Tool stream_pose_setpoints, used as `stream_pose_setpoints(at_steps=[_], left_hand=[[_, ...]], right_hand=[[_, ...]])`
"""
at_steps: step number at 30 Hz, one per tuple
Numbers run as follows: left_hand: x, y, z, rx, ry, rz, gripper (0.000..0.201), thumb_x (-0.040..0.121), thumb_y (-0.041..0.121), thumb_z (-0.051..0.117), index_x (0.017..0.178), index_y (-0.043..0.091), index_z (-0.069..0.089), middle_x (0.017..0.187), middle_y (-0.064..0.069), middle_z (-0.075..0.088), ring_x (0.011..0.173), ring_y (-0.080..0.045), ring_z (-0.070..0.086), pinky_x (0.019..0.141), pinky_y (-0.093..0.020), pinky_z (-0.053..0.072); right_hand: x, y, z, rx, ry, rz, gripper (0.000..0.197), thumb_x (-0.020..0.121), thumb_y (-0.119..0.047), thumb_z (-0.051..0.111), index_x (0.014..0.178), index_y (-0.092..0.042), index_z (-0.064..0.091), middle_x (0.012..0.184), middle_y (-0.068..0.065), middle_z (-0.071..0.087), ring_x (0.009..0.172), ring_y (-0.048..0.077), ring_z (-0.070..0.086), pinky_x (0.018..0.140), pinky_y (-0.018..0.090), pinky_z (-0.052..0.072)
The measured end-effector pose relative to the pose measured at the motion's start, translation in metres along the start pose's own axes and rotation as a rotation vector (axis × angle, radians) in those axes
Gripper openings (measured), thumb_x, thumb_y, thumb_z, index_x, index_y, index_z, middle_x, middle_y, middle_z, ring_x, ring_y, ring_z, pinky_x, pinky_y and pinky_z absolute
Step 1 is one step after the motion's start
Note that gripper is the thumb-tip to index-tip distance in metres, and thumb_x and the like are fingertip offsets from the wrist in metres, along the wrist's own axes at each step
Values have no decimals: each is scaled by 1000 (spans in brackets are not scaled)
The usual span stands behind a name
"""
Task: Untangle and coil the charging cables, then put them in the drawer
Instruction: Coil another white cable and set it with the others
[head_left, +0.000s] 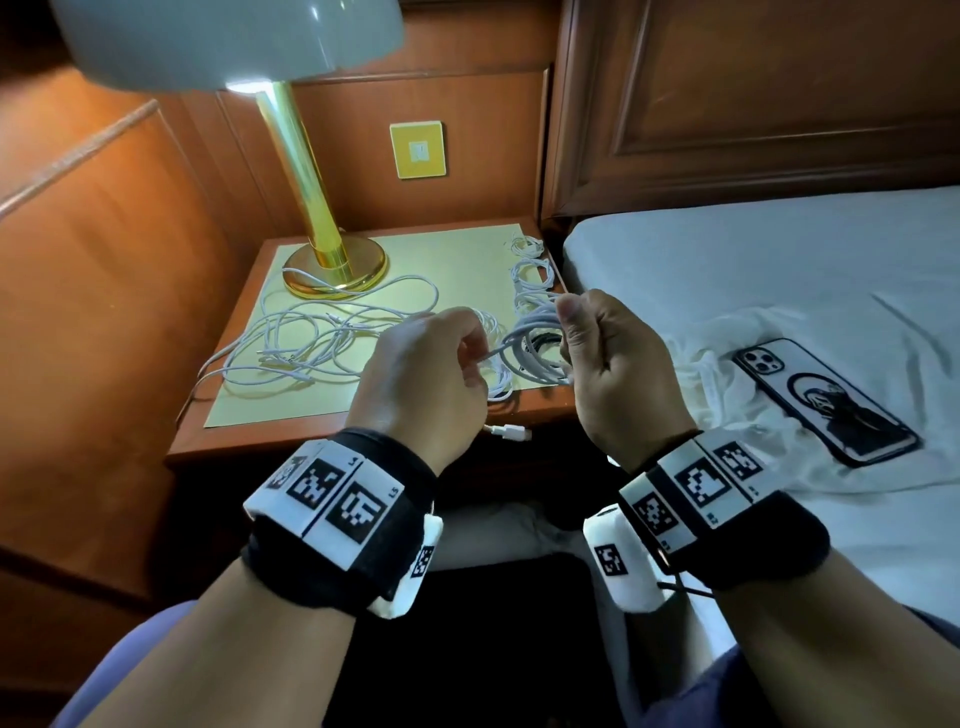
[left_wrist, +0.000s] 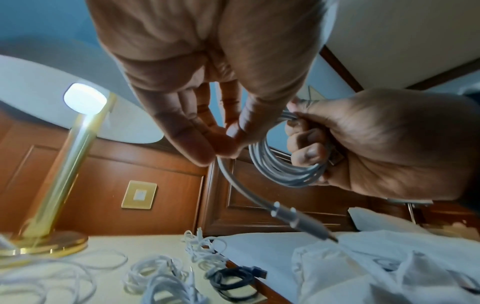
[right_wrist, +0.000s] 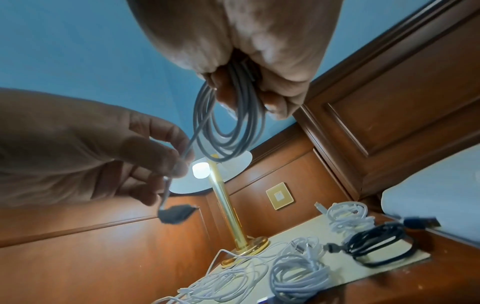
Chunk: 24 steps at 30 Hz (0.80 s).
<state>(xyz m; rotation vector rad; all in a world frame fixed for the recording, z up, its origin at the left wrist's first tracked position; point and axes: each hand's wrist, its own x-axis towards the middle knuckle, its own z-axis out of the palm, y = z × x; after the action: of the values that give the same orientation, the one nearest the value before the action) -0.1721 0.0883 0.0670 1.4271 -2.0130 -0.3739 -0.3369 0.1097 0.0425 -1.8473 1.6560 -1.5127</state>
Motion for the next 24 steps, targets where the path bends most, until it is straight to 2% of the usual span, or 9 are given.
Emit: stream_pose_setpoints(at_steps=[2,4,7,11,15,18,20,22,24], left_hand=[[-1,0,1,-39,-17,-22,15,85,8,72,82,22,67,85,7,67,70,-11,60,62,-13,43],[-1,-1,5,-123,-25,-74,13,85,15,77,80,23,68,82,9,68,73,-11,65,66,-23,53],[0,-2,9,-251,-8,-142,15,83,20,81,77,25,69,81,10,69,74,-13,68,74,-36,58],[2,-5,15,-505,6,-303,18,80,12,82,79,26,70,85,8,73,75,-18,72,79,-43,61],[0,7,14,-917,-14,-434,17,84,-2,63,82,12,73,87,-11,74,87,-33,73,92,-54,57],[-2,12,13,-1058,-98,-424,13,89,-3,64,86,7,72,92,-23,72,101,-41,70,97,-51,54],[-3,12,13,-1048,-130,-369,5,84,7,74,90,8,73,96,-25,72,92,-38,69,94,-50,53],[-3,11,15,-1009,-164,-334,8,78,15,80,85,13,77,87,-22,70,81,-31,61,85,-48,51],[-3,11,17,-975,-212,-336,22,66,32,82,81,15,79,83,-19,68,78,-27,57,81,-44,46]], right_hand=[[0,-2,1,-6,13,7,43,102,-48,31,74,-19,45,59,5,48,53,19,47,51,27,36],[2,-3,2,40,31,43,40,105,-44,31,70,-29,41,62,2,49,57,17,50,57,27,40],[1,-5,4,194,67,123,42,106,-42,31,68,-31,45,64,-5,51,64,15,56,64,24,43],[-1,-12,4,347,97,278,41,108,-38,34,72,-32,53,64,-17,58,64,-8,54,65,4,39],[1,-10,7,526,115,403,35,107,-38,39,87,-28,66,63,-28,63,68,-12,58,72,6,42],[3,-11,7,570,115,439,36,107,-36,39,93,-19,67,62,-27,63,65,-12,57,69,5,42],[4,-12,5,596,118,441,36,108,-33,37,87,-18,64,59,-26,61,61,-11,56,66,5,42],[6,-11,5,641,131,459,36,107,-32,38,83,-21,63,58,-23,62,61,-9,56,69,10,42],[5,-8,5,645,118,462,38,107,-33,40,81,-21,64,58,-20,62,60,-6,55,71,16,41]])
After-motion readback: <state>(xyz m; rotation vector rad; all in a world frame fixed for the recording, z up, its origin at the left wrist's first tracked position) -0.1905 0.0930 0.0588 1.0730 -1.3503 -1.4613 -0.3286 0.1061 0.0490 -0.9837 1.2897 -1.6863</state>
